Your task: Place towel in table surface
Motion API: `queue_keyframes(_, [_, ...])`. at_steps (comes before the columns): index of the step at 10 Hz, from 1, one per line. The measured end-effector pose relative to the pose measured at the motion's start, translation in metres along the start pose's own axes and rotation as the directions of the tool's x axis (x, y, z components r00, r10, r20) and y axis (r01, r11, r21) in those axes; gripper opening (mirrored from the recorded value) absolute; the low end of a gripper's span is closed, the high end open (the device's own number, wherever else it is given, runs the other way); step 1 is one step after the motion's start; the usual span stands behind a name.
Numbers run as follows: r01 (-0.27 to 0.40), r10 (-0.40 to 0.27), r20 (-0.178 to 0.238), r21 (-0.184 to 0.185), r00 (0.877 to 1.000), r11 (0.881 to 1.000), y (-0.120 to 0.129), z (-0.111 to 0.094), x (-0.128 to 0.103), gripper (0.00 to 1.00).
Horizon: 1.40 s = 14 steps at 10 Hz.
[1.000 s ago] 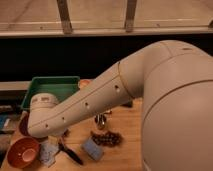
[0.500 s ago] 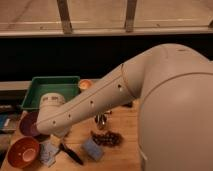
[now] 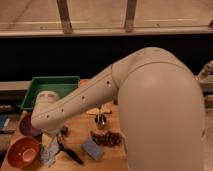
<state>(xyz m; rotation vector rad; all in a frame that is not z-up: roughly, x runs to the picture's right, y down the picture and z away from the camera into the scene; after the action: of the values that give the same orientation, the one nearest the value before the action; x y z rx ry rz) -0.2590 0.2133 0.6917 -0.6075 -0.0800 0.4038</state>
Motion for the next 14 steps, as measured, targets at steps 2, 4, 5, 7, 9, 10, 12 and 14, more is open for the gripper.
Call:
queue_keyframes(2, [0.101, -0.100, 0.016, -0.034, 0.995, 0.994, 0.029, 0.007, -0.024, 0.80])
queue_keyframes(4, [0.195, -0.194, 0.022, -0.052, 0.981, 0.979, 0.054, 0.009, -0.035, 0.80])
queue_keyframes(5, [0.200, -0.199, 0.019, -0.048, 0.980, 0.979, 0.053, 0.009, -0.034, 0.80])
queue_keyframes(7, [0.197, -0.196, 0.018, -0.050, 0.980, 0.979, 0.053, 0.009, -0.034, 0.80])
queue_keyframes(9, [0.198, -0.198, 0.013, -0.069, 0.980, 0.978, 0.053, 0.015, -0.034, 0.80])
queue_keyframes(10, [0.194, -0.194, 0.013, -0.086, 0.981, 0.977, 0.055, 0.024, -0.032, 0.80])
queue_keyframes(12, [0.168, -0.168, 0.012, -0.111, 0.986, 0.979, 0.057, 0.044, -0.022, 0.80])
queue_keyframes(14, [0.146, -0.146, 0.013, -0.126, 0.989, 0.981, 0.057, 0.048, -0.014, 0.80])
